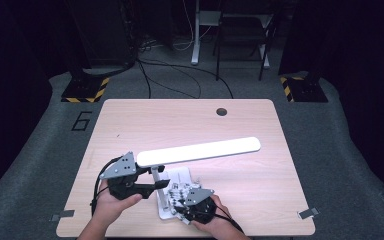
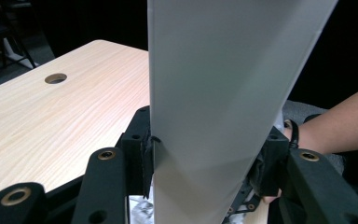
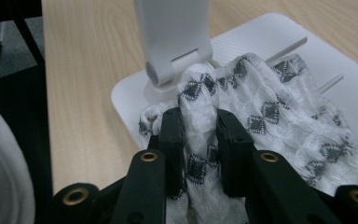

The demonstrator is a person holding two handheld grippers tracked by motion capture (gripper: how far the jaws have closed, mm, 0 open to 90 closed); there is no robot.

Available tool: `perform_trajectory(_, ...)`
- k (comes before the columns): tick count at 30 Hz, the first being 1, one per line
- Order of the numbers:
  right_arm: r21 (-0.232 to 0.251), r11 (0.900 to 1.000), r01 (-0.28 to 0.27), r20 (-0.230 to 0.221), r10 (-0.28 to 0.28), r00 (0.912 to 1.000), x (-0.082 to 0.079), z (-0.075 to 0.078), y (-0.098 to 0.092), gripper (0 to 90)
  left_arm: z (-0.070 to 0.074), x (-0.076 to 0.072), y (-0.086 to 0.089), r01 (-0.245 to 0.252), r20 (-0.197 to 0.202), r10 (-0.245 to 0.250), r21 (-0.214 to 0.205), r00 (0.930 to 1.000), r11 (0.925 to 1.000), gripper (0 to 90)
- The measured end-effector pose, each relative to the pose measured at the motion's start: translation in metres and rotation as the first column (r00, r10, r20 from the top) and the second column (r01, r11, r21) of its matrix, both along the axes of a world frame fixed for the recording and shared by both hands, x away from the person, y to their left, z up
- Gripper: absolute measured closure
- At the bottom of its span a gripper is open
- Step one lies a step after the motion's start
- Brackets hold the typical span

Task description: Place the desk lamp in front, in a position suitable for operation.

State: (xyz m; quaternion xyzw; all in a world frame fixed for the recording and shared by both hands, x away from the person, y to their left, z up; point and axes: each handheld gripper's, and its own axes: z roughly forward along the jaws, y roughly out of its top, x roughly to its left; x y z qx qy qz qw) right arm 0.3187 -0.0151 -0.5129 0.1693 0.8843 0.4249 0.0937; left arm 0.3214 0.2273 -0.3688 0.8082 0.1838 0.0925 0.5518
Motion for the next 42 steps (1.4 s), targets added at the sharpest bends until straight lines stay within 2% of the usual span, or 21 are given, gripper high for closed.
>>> perform_trajectory(4, -0.02, 0.9998, 0.005, 0.042, -0.004, 0.9991, 0.011, 0.0, 0.007, 74.2, -0.001, 0.0, 0.0, -0.002, 0.0, 0.002, -0.007, 1.0, 1.0, 51.4)
perform_trajectory(7, -0.009, 0.9988, 0.049, 0.026, -0.048, 0.9985, 0.025, 0.0, 0.011, 74.2, -0.001, 0.0, 0.001, -0.002, -0.003, 0.002, -0.008, 1.0, 1.0, 51.4)
perform_trajectory(10, 0.021, 0.994, 0.107, -0.002, -0.107, 0.9943, 0.04, -0.002, 0.016, 74.3, -0.001, 0.0, 0.001, -0.001, -0.007, 0.001, -0.011, 1.0, 0.9999, 51.4)
perform_trajectory(16, 0.005, 0.9875, 0.158, 0.033, -0.158, 0.9869, 0.062, 0.0, 0.027, 74.3, -0.001, 0.001, 0.001, 0.005, -0.006, -0.006, -0.012, 1.0, 0.9999, 51.3)
perform_trajectory(22, 0.009, 0.9774, 0.211, 0.028, -0.212, 0.977, 0.083, 0.0, 0.034, 74.3, -0.001, 0.001, 0.001, 0.005, -0.009, -0.005, -0.016, 0.9999, 0.9999, 51.2)
perform_trajectory(28, 0.001, 0.9677, 0.252, 0.027, -0.252, 0.9673, 0.094, 0.001, 0.039, 74.2, -0.001, 0.001, 0.002, 0.011, -0.006, -0.012, -0.011, 0.9999, 0.9999, 51.2)
perform_trajectory(29, -0.004, 0.9612, 0.276, 0.013, -0.276, 0.9612, 0.1, 0.002, 0.04, 74.2, -0.001, 0.001, 0.002, 0.015, -0.015, -0.016, -0.015, 0.9998, 0.9998, 51.2)
perform_trajectory(33, 0.009, 0.9556, 0.295, 0.002, -0.295, 0.9556, 0.108, 0.001, 0.037, 74.1, -0.001, 0.003, 0.004, 0.027, -0.006, -0.027, -0.008, 0.9996, 0.9996, 51.2)
perform_trajectory(34, 0.012, 0.9525, 0.304, -0.002, -0.304, 0.9526, 0.108, 0.001, 0.037, 74.1, -0.001, 0.003, 0.005, 0.027, -0.008, -0.027, -0.016, 0.9996, 0.9995, 51.2)
perform_trajectory(36, 0.012, 0.9504, 0.311, -0.011, -0.311, 0.9505, 0.109, 0.001, 0.035, 74.2, -0.001, 0.004, 0.007, 0.031, -0.004, -0.031, -0.009, 0.9995, 0.9995, 51.3)
perform_trajectory(38, 0.009, 0.9506, 0.31, -0.014, -0.31, 0.9505, 0.109, 0.001, 0.032, 74.3, -0.001, 0.005, 0.008, 0.024, -0.002, -0.024, -0.029, 0.9997, 0.9993, 51.3)
perform_trajectory(40, 0.009, 0.9474, 0.32, -0.025, -0.32, 0.9472, 0.106, 0.001, 0.029, 74.3, -0.001, 0.005, 0.011, 0.021, -0.006, -0.022, -0.036, 0.9997, 0.9991, 51.3)
perform_trajectory(42, 0.011, 0.9477, 0.319, -0.027, -0.319, 0.9475, 0.104, 0.001, 0.024, 74.3, -0.001, 0.006, 0.014, 0.018, -0.008, -0.019, -0.037, 0.9998, 0.9991, 51.2)
